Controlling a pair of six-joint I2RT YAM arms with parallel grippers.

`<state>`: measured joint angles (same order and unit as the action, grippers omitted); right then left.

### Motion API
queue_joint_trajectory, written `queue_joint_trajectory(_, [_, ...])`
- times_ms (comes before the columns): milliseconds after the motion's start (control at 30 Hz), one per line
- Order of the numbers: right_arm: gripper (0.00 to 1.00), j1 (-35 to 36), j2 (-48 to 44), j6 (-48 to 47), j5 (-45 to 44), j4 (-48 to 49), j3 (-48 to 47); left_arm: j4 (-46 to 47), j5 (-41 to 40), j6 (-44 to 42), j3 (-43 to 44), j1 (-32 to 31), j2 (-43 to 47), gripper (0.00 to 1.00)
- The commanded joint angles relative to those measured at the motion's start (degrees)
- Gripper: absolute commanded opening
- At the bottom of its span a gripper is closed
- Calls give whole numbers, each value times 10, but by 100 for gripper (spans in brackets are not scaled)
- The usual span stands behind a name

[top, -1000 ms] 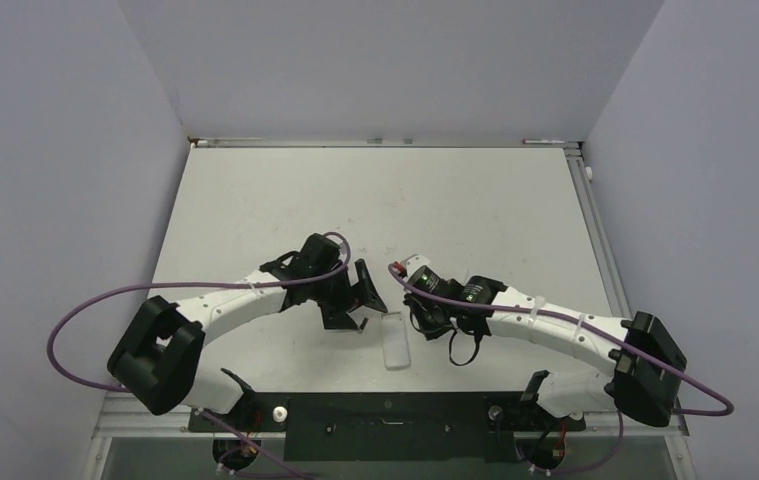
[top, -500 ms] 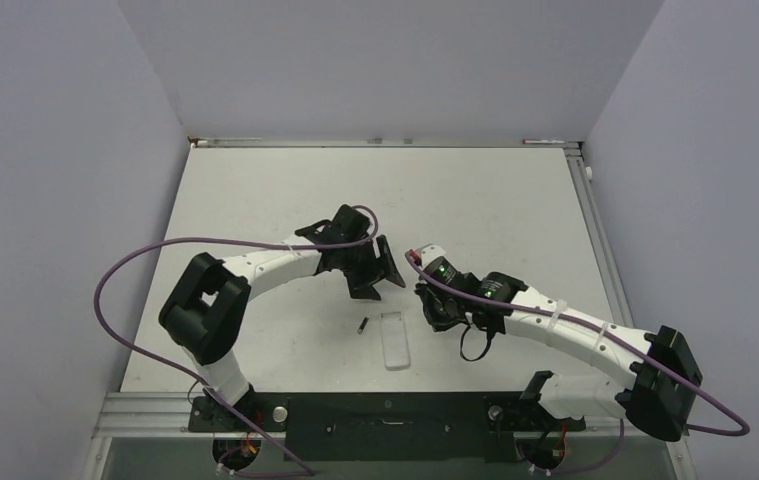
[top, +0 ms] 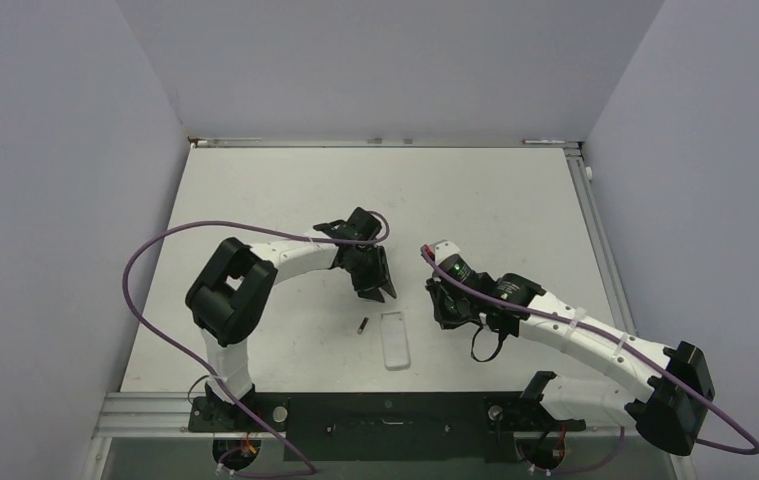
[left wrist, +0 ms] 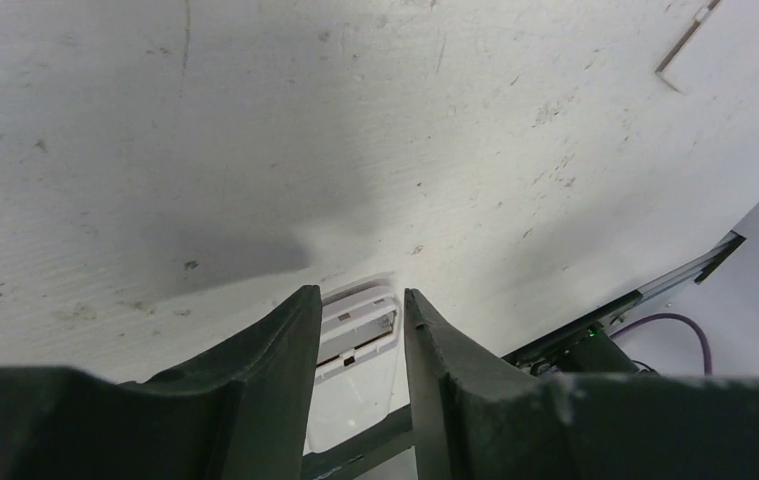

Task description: Load the batteries into the remote control

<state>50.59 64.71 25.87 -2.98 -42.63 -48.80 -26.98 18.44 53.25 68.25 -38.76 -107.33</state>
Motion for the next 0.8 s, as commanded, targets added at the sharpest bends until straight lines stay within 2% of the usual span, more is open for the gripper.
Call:
queue_joint_trajectory(0, [9,-5,-30,6,2,1,2,-21,-4,-37,35,-17,-20,31])
queue_joint_trajectory(367, [9,-5,-23,-34,23,-3,-17,-46,5,-78,41,-38,-39,11])
queue_joint_trajectory(767, [9,-6,-29,-74,101,24,-37,-28,34,-101,42,-62,-46,6])
